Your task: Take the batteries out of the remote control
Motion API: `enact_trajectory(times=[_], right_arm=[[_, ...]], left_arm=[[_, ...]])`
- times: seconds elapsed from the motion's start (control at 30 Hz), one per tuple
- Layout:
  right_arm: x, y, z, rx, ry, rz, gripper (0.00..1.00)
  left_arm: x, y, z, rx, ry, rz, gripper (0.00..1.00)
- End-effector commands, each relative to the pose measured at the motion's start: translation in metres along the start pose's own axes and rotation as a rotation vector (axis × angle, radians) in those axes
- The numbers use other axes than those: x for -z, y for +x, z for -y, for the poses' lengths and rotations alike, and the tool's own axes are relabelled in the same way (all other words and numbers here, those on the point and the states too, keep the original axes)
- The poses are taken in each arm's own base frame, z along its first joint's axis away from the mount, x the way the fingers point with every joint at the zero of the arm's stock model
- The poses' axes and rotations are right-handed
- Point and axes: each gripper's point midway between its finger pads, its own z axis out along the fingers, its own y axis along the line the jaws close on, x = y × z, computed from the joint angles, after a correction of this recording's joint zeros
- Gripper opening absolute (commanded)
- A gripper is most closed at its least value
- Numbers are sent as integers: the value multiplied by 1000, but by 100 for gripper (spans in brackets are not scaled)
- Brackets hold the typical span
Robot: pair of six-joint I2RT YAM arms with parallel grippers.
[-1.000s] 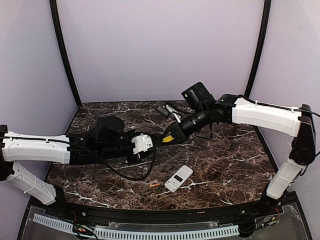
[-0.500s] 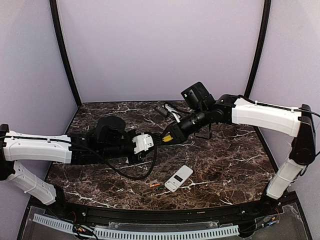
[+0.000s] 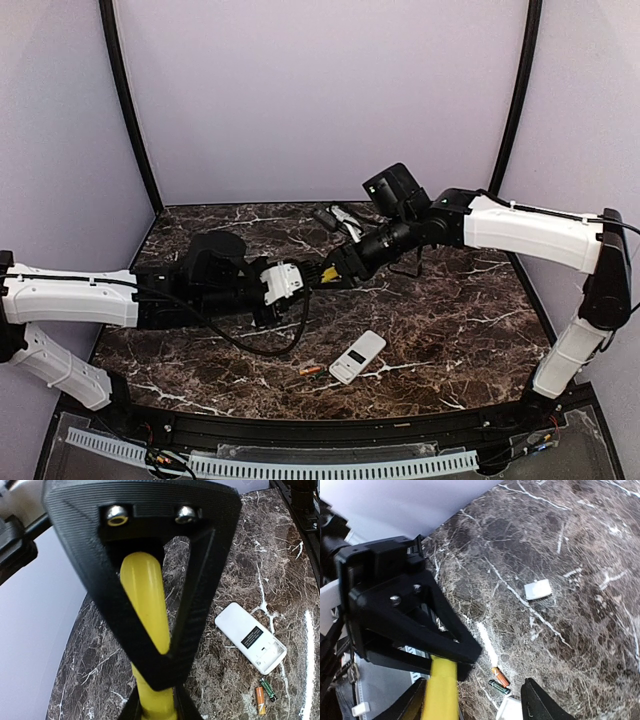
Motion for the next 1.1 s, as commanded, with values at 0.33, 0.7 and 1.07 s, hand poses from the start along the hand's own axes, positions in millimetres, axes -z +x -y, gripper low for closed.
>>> enact_trajectory(times=[0.33, 0.7, 1.07], right_arm=[[57, -33, 50, -36, 272, 195, 82], [73, -28, 65, -62, 349, 260, 99], [79, -16, 70, -67, 386, 285, 99]], left_arm=[[50, 55, -51, 275, -201, -83, 0], [75, 143, -112, 541, -451, -306, 0], [103, 231, -137, 831, -596, -471, 0]])
